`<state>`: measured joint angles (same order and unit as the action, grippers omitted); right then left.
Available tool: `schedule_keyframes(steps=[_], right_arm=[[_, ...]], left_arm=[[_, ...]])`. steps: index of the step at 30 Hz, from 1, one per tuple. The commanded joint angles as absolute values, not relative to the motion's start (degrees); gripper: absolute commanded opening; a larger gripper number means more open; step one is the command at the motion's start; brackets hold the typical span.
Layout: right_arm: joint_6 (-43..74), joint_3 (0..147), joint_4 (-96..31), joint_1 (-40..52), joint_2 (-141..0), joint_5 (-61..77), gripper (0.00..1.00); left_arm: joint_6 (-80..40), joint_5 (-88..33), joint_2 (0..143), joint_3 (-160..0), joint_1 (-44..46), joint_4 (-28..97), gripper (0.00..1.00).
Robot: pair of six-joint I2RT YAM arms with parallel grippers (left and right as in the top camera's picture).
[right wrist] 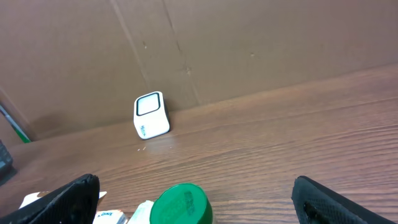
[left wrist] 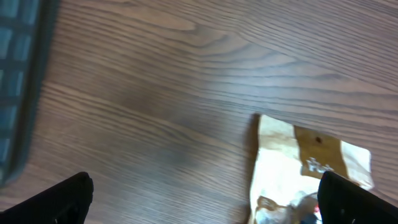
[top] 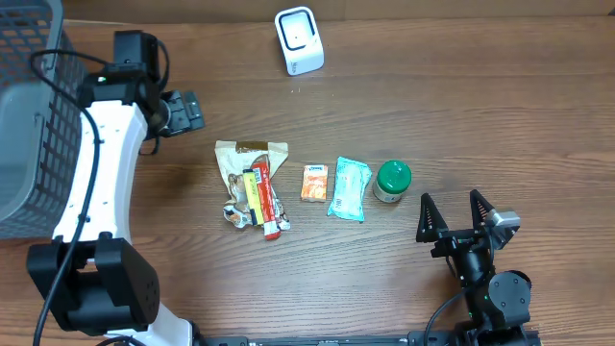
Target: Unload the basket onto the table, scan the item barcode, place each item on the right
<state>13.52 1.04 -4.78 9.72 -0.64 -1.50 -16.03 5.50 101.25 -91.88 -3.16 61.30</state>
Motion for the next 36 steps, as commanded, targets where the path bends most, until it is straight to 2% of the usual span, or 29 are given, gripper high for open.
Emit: schedule_keyframes(steps=[1, 20, 25, 30, 36], right_arm=[[13.3, 0.4, -4.6, 9.3, -0.2, -1.8, 1.00], [13.5, 0.5, -1.7, 9.3, -0.2, -3.2, 1.00], [13.5, 0.6, -0.6, 9.3, -0.2, 0.1, 1.00], [13.5, 6.7, -8.8, 9.3, -0.2, 0.5, 1.00], [13.5, 25.0, -23.6, 9.3, -3.3, -3.6, 1.00]], left_arm=[[-14.6, 6.1, 100.4, -92.7, -3.4, 61.3, 1.00], [-14.6, 6.1, 100.4, -92.7, -3.3, 61.3, 1.00], [-14.6, 6.1, 100.4, -92.7, -3.3, 61.3, 1.00], [-14.6, 6.1, 100.4, -92.7, -3.3, 61.3, 1.00], [-14.6, 6.1, 100.4, -92.7, -3.3, 61.3, 1.00]])
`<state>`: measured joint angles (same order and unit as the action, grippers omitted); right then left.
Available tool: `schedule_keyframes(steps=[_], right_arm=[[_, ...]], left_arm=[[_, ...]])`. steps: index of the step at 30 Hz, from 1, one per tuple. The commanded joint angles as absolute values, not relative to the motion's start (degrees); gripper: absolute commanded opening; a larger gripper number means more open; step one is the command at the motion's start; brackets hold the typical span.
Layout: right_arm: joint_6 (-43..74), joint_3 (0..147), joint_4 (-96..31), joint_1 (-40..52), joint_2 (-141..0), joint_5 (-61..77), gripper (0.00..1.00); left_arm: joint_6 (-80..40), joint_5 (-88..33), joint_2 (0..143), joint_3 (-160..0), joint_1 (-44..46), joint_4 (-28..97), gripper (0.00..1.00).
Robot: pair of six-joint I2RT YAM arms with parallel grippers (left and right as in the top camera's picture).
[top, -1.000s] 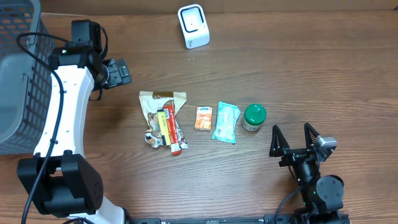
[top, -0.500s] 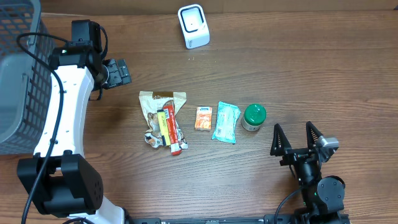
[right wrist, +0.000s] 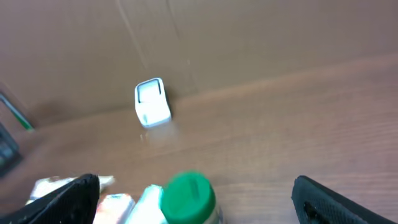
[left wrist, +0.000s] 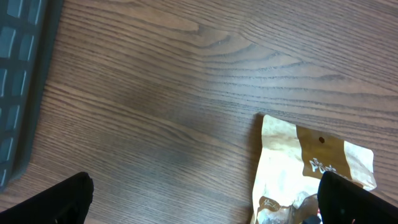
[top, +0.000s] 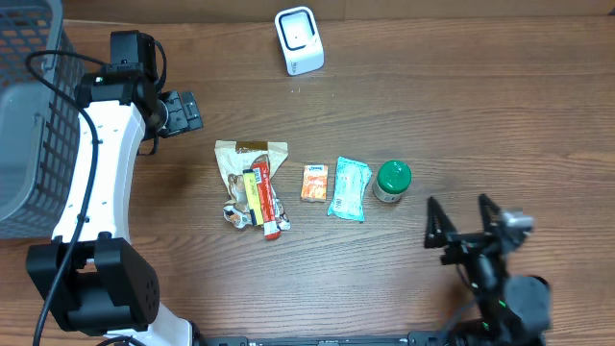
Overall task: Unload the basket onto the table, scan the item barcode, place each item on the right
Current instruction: 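Move the right gripper toward the markers on the snack bag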
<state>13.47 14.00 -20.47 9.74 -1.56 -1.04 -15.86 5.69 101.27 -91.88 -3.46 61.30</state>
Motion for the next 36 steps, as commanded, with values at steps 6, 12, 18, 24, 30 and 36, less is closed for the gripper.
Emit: schedule_keyframes(steps=[6, 12, 18, 24, 30, 36], right_arm=[[13.3, 48.0, -39.3, 9.3, -16.2, -4.8, 1.00], [13.3, 70.5, -57.8, 9.3, -33.4, -1.8, 1.00], [13.5, 81.8, -62.8, 9.3, -45.5, 5.5, 1.00], [13.7, 81.4, -60.7, 9.3, -50.7, 12.5, 0.80], [13.5, 79.7, -60.8, 9.5, -59.4, 20.9, 0.62], [13.2, 78.3, -59.8, 15.1, -73.2, 23.7, 0.54]], left_arm=[[-14.6, 6.1, 100.4, -92.7, -3.3, 61.3, 1.00], [-14.6, 6.1, 100.4, -92.7, -3.3, 61.3, 1.00], [-14.6, 6.1, 100.4, -92.7, -3.3, 61.3, 1.00], [-14.6, 6.1, 100.4, -92.7, -3.3, 61.3, 1.00], [-14.6, 6.1, 100.4, -92.7, -3.3, 61.3, 1.00], [-14.6, 6.1, 100.4, -92.7, -3.3, 61.3, 1.00]])
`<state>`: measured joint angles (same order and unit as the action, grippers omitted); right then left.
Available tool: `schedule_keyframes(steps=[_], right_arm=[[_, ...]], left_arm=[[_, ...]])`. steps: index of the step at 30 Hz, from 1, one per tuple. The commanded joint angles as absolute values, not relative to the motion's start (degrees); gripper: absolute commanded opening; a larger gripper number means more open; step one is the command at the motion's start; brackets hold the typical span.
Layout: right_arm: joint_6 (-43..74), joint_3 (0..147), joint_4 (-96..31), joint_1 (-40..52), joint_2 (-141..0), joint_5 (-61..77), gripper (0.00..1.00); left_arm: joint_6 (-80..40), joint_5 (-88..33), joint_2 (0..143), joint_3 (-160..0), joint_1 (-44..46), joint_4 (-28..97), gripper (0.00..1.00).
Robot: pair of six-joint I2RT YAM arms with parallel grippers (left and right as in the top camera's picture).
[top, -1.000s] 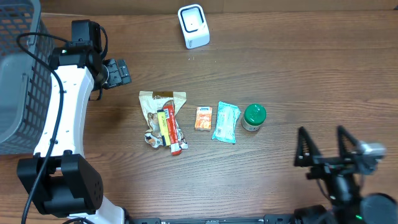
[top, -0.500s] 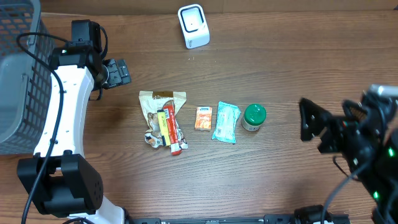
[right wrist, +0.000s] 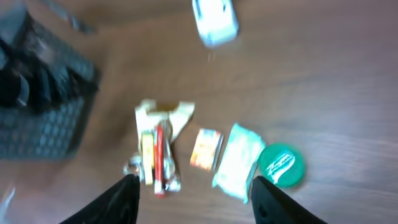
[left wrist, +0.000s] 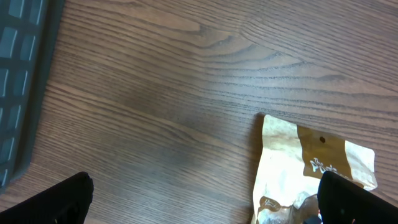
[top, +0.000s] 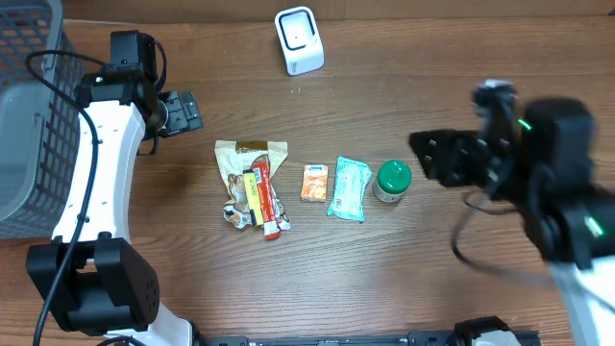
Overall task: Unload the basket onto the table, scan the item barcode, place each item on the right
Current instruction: 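Move the right gripper toward the markers on the snack bag, then grasp the yellow and red markers with the right gripper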
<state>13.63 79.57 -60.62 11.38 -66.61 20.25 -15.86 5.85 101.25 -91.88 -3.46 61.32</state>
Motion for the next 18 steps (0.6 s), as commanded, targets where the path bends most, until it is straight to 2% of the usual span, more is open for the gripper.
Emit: schedule_keyframes(steps=[1, 7, 18], right_arm=[[13.1, 78.3, -59.2, 16.4, -75.2, 23.7, 0.53], [13.1, 78.3, -52.8, 25.8, -87.0, 23.7, 0.53], [13.7, 78.3, -47.6, 39.7, -99.4, 23.6, 0.52]], left_arm=[[-14.6, 6.1, 100.4, -92.7, -3.3, 61.3, 1.00], [-14.6, 6.1, 100.4, -92.7, -3.3, 61.3, 1.00], [-14.6, 6.1, 100.4, -92.7, -3.3, 61.3, 1.00]])
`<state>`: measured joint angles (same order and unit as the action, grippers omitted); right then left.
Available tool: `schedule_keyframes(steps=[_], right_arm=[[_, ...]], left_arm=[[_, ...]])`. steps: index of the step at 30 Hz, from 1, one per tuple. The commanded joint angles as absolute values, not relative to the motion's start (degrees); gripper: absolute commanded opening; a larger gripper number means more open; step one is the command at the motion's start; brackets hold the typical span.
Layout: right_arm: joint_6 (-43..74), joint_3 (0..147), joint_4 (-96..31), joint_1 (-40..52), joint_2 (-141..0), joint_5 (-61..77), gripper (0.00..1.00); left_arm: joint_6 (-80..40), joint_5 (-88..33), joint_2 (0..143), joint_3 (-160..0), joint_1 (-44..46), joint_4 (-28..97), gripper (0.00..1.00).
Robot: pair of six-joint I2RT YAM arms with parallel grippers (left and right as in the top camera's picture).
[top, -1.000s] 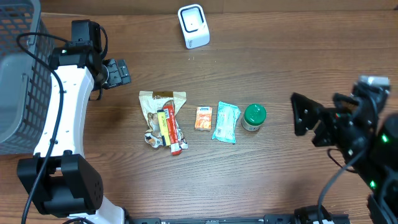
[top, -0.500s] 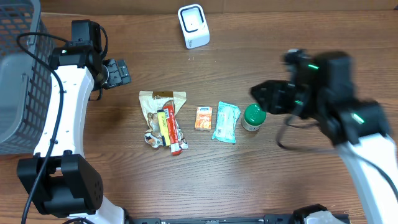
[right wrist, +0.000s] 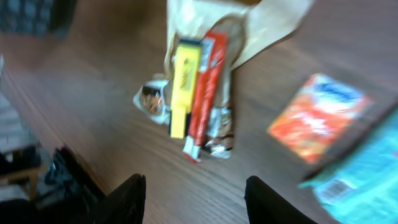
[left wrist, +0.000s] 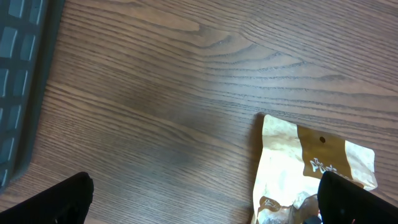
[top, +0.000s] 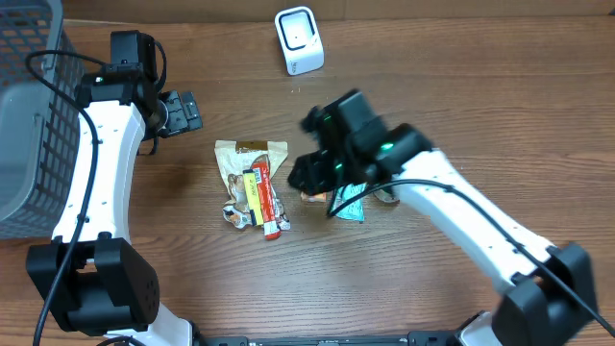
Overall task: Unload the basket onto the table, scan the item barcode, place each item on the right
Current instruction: 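Grasp the yellow and red markers with the right gripper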
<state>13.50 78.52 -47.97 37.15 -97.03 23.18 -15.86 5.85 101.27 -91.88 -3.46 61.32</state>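
Observation:
The white barcode scanner (top: 299, 40) stands at the table's far edge. In mid-table lies a brown snack bag (top: 240, 159) with a yellow bar (right wrist: 183, 87) and a red bar (right wrist: 205, 90) on it. To their right are an orange packet (right wrist: 320, 118) and a teal packet (top: 348, 207). My right gripper (top: 306, 176) hovers open over the gap between the bars and the orange packet, empty; in its own view the right gripper (right wrist: 198, 202) frames bare wood. My left gripper (top: 181, 111) is open and empty at the far left, with the bag's corner (left wrist: 311, 168) at its right finger.
A grey mesh basket (top: 29, 115) fills the left edge of the table, close beside my left arm. My right arm stretches from the front right across the item row and covers the green-lidded jar.
My right gripper has moved left from over the green-lidded jar to above the orange packet and the snack bars, lower down. The left arm and all the items are unchanged.
My right gripper first stood open near the table's front right, facing the scanner. It was still there a moment later, then high over the table's right side looking down on the items. Now it hangs over the middle of the row. The left arm never moved.

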Motion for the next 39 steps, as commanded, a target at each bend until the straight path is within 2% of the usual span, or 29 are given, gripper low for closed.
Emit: schedule_keyframes(steps=[1, 10, 14, 21, 27, 31, 39], right_arm=[[13.8, 78.3, -47.6, 40.4, -100.2, 23.6, 0.52], [18.5, 76.4, -46.4, 45.5, -103.7, 22.9, 0.47], [21.6, 75.2, -45.1, 46.6, -103.7, 18.3, 0.45], [22.8, 69.3, -34.7, 47.2, -103.7, 16.5, 0.43], [23.4, 63.7, -23.3, 47.2, -103.7, 16.2, 0.38], [27.3, 60.6, -19.8, 47.2, -103.7, 14.5, 0.38], [27.3, 58.0, -16.6, 48.1, -103.7, 14.2, 0.38]], left_arm=[[-14.6, 6.1, 100.4, -92.7, -3.3, 61.3, 1.00], [-14.6, 6.1, 100.4, -92.7, -3.3, 61.3, 1.00], [-14.6, 6.1, 100.4, -92.7, -3.3, 61.3, 1.00], [-14.6, 6.1, 100.4, -92.7, -3.3, 61.3, 1.00], [-14.6, 6.1, 100.4, -92.7, -3.4, 61.3, 1.00], [-14.6, 6.1, 100.4, -92.7, -3.4, 61.3, 1.00], [-14.6, 6.1, 100.4, -92.7, -3.4, 61.3, 1.00]])
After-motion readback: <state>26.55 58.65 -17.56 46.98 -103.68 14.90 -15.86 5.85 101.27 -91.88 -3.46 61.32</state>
